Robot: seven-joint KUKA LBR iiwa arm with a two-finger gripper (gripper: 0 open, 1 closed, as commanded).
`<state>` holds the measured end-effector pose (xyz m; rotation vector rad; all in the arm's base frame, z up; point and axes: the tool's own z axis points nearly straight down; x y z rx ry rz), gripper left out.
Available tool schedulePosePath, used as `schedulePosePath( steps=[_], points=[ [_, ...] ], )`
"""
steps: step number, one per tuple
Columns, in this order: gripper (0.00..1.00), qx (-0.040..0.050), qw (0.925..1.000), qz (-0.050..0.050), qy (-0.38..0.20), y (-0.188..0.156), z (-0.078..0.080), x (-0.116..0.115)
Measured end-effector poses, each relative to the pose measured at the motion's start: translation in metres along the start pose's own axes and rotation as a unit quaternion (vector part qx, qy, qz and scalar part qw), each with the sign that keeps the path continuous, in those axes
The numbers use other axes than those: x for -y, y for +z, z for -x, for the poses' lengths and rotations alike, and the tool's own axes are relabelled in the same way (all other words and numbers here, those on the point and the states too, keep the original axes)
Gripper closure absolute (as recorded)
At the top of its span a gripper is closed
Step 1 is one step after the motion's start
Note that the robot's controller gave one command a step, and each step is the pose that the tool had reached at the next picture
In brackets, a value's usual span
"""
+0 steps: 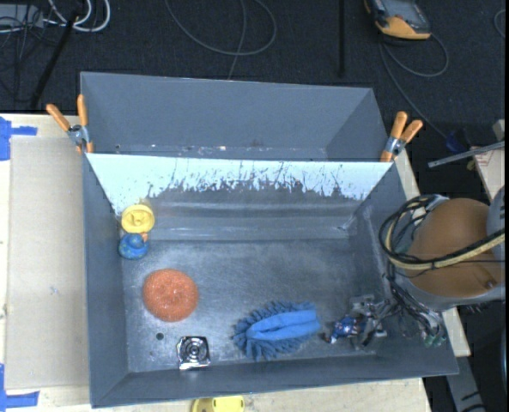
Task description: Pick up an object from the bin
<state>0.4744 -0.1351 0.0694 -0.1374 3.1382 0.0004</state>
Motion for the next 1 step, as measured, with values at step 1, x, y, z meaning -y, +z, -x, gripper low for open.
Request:
schedulePosePath(
  steps=[1],
  points=[
    [1.0,0.0038,1.0,-0.001,-0.004,-0.176,0.0246,0.0004]
  ],
)
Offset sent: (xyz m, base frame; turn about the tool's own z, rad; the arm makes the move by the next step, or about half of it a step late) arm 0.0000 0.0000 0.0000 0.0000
